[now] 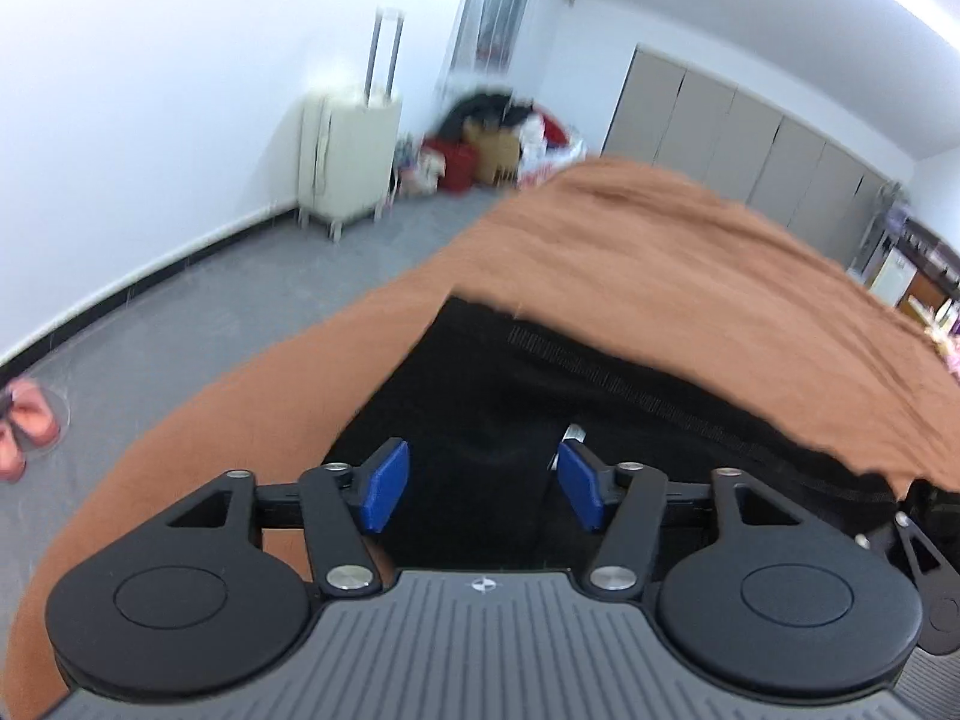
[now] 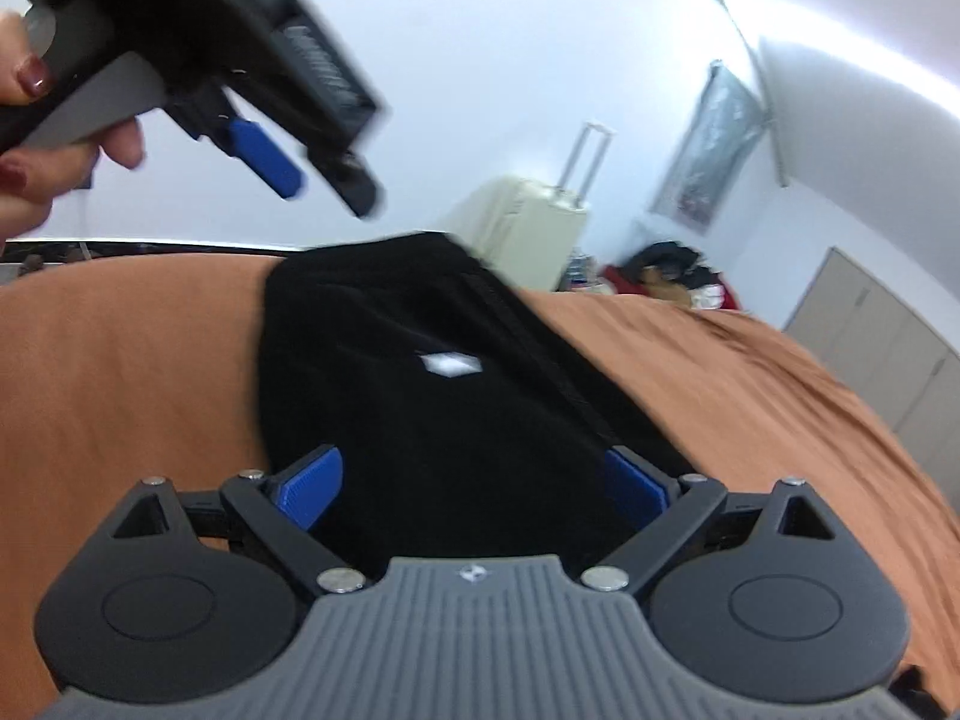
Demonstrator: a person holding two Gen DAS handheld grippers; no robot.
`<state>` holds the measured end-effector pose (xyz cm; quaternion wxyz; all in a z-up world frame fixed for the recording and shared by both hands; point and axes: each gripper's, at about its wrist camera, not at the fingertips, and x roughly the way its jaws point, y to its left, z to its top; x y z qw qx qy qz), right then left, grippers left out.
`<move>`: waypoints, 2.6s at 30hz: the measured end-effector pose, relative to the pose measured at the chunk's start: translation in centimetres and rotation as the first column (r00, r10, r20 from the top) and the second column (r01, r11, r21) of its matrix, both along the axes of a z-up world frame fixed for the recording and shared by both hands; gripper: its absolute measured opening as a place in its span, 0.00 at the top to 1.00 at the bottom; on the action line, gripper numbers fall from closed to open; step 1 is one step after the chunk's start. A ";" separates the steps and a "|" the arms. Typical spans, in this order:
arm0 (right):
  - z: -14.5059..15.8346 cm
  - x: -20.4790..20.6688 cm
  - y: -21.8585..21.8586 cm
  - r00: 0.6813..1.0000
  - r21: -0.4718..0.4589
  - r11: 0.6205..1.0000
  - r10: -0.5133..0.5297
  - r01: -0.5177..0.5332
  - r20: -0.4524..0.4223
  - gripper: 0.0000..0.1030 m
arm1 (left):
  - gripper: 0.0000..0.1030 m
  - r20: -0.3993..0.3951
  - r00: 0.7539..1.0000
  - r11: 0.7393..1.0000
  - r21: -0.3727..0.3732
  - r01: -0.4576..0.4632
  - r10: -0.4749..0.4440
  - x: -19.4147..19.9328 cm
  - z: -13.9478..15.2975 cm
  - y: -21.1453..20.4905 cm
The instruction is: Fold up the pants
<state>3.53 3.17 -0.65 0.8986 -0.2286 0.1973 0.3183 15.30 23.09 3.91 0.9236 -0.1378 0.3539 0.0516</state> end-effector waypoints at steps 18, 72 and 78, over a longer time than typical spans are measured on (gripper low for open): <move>1.3 -1.5 -15.3 0.967 -0.068 0.965 -0.254 0.254 0.017 0.13 | 0.13 -0.092 0.969 0.773 -0.588 -0.238 0.229 3.2 -11.6 7.5; 1.1 -1.7 -30.6 0.810 0.061 0.812 -0.567 0.580 -0.151 0.08 | 0.18 -0.139 0.785 0.719 0.331 0.611 -0.603 -3.7 -2.2 -28.5; 3.2 0.4 -30.7 0.764 0.091 0.762 -0.624 0.641 -0.163 0.07 | 0.19 -0.088 0.853 0.826 0.217 0.520 -0.514 -1.1 2.4 -26.8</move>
